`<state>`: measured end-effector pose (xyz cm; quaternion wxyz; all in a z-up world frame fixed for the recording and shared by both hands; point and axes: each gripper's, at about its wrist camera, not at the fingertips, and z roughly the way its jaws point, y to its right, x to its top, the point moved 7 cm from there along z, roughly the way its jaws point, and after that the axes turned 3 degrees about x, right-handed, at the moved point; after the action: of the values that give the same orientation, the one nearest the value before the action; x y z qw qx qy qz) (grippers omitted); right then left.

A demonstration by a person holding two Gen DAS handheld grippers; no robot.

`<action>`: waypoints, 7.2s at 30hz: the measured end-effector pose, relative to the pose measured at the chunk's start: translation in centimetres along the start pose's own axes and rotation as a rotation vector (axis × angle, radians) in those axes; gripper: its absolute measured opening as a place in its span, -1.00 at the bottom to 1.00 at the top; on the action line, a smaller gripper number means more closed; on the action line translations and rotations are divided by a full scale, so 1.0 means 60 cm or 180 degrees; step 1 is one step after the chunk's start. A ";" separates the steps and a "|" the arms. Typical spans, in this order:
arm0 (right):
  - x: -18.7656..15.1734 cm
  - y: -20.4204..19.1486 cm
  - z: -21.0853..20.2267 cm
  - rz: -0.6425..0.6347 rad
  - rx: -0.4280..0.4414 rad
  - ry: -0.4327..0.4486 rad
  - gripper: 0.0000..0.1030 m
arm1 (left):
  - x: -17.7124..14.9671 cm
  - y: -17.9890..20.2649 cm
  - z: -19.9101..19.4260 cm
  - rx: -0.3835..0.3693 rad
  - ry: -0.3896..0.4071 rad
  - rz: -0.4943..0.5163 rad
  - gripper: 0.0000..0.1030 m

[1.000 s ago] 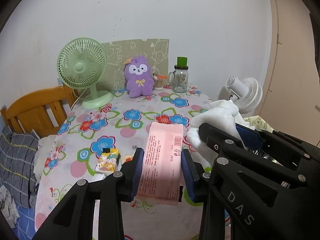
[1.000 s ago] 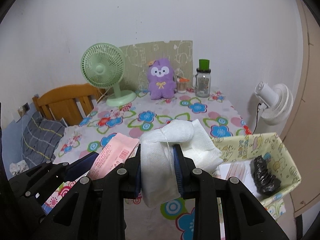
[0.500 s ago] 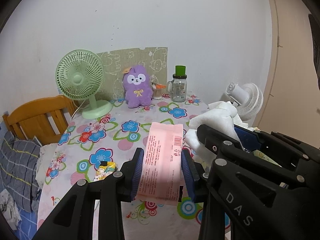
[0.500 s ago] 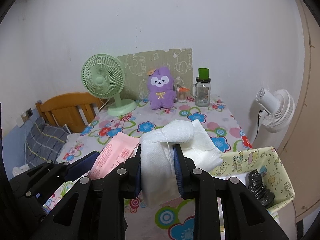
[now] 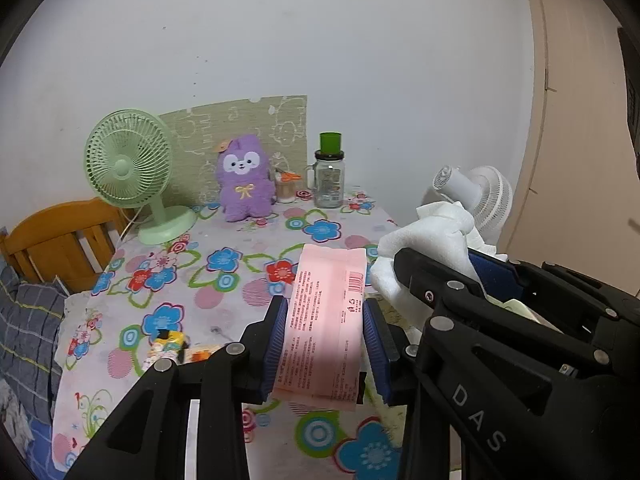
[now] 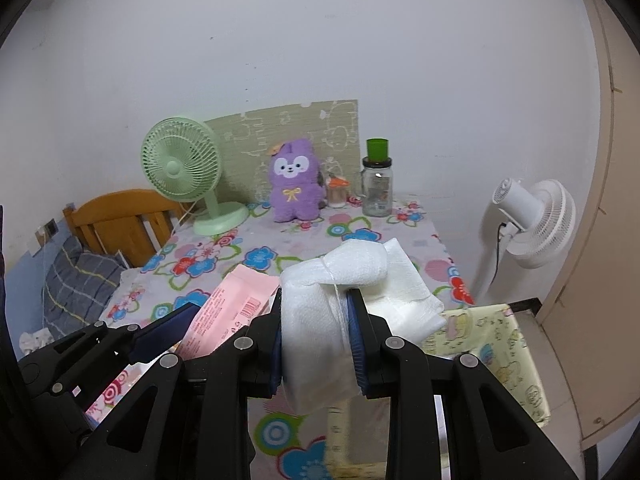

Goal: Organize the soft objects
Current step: 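Lift the towel and pink packet and carry both toward the box, then lower the pink packet and white towel into the box and open both grippers, then withdraw both grippers from the box back over the table, then grasp the dark gray knit sock with the right gripper, then grasp the green tissue pack with the left gripper while the right holds the sock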

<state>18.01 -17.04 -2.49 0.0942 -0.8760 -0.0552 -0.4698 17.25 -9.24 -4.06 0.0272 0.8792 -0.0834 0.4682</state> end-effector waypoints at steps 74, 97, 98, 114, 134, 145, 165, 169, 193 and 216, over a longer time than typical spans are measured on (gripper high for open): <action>-0.065 0.181 0.036 0.0294 -0.0388 -0.0242 0.65 | -0.027 0.151 0.099 -0.0144 -0.0393 0.0423 0.83; -0.026 0.066 -0.055 0.0210 -0.0498 0.0089 0.71 | 0.000 0.066 -0.015 -0.0133 -0.0016 0.0429 0.87; -0.025 0.061 -0.057 0.0221 -0.0495 0.0094 0.71 | 0.001 0.063 -0.019 -0.0137 -0.0003 0.0435 0.87; -0.008 -0.046 -0.068 0.0122 -0.0490 0.0208 0.80 | 0.003 -0.034 -0.068 -0.0062 0.0199 0.0428 0.88; -0.025 -0.162 0.018 -0.0020 -0.0409 0.0189 1.00 | -0.037 -0.167 -0.029 0.0134 0.0054 0.0192 0.88; -0.063 -0.198 0.096 -0.0019 -0.0168 0.0085 1.00 | -0.077 -0.220 0.020 0.0279 -0.0063 0.0153 0.88; -0.144 -0.189 0.250 0.0077 -0.0092 -0.0513 0.99 | -0.164 -0.292 0.157 0.0469 -0.0674 -0.0136 0.88; -0.150 -0.180 0.270 0.0100 -0.0133 -0.0579 0.97 | -0.172 -0.299 0.171 0.0452 -0.0741 -0.0230 0.88; -0.177 -0.152 0.328 0.0128 -0.0056 -0.1021 0.03 | -0.182 -0.259 0.212 0.0343 -0.0908 -0.0176 0.87; -0.172 -0.100 0.303 0.0199 -0.0252 -0.0942 -0.02 | -0.175 -0.191 0.222 0.0120 -0.0872 -0.0145 0.78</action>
<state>25.96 -7.31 -20.25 0.0650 -0.9400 -0.0225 -0.3342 24.37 1.62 -19.86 0.0097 0.9370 -0.0575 0.3445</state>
